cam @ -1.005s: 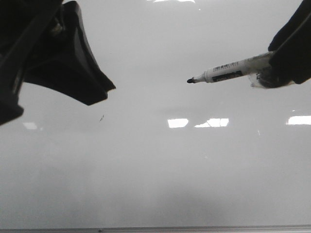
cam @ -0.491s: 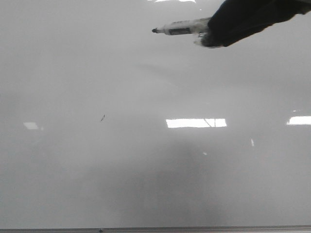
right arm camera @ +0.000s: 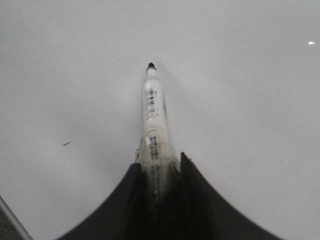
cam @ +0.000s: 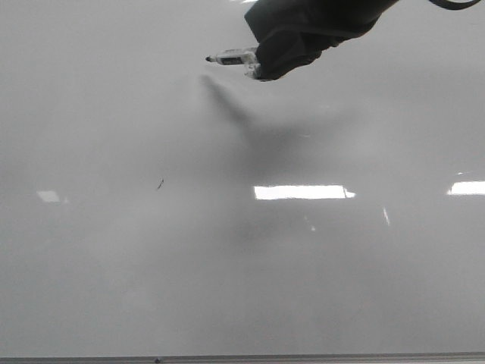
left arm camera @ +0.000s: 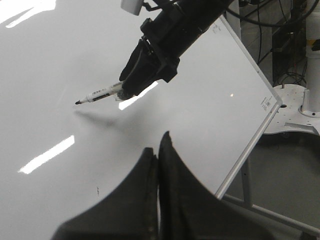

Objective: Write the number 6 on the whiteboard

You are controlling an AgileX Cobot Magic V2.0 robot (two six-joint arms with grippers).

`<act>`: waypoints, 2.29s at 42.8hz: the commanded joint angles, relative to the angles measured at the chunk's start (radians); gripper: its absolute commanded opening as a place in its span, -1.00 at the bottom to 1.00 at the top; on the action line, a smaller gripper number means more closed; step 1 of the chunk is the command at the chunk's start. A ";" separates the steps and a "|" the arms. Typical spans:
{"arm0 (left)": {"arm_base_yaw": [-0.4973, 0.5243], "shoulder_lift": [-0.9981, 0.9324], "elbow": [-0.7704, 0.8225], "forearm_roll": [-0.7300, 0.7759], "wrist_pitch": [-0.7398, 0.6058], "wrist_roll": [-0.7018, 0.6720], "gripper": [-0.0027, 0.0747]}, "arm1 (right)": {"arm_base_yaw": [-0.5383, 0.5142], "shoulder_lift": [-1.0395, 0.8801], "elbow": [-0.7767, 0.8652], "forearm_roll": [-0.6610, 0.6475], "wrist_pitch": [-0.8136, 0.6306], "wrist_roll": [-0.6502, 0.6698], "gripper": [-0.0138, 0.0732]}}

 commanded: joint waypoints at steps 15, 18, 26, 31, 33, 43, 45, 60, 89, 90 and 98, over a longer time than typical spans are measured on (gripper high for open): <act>0.001 0.008 -0.026 -0.014 -0.092 -0.010 -0.98 | 0.049 0.145 -0.077 -0.014 0.092 -0.009 -0.84; 0.001 0.008 -0.026 -0.014 -0.092 -0.010 -0.98 | 0.050 0.161 -0.071 -0.015 0.128 -0.009 -0.84; 0.001 0.008 -0.026 -0.014 -0.092 -0.010 -0.98 | 0.009 0.112 0.016 -0.018 0.100 -0.009 -0.82; 0.001 0.008 -0.026 -0.014 -0.092 -0.010 -0.98 | -0.027 0.056 0.039 -0.020 0.076 -0.009 -0.82; 0.001 0.008 -0.026 -0.014 -0.092 -0.010 -0.98 | -0.032 0.042 0.034 -0.020 0.059 -0.009 -0.82; 0.001 0.008 -0.026 -0.014 -0.092 -0.010 -0.98 | 0.016 0.113 -0.080 -0.024 0.095 -0.009 -0.82; 0.001 0.008 -0.026 -0.014 -0.092 -0.010 -0.98 | 0.041 0.147 -0.109 -0.036 0.136 -0.009 -0.82; 0.001 0.008 -0.026 -0.008 -0.089 -0.010 -0.98 | 0.089 -0.035 -0.042 -0.142 0.269 -0.035 -0.82; -0.005 0.742 -0.583 0.121 0.455 0.346 -0.01 | 0.351 -0.222 -0.038 -0.319 0.507 -0.290 -0.82; -0.005 0.756 -0.589 0.110 0.453 0.352 -0.01 | 0.353 -0.222 -0.038 -0.319 0.502 -0.290 -0.82; -0.070 0.853 -0.620 0.101 0.416 0.368 -0.01 | 0.354 -0.222 -0.038 -0.319 0.469 -0.290 -0.82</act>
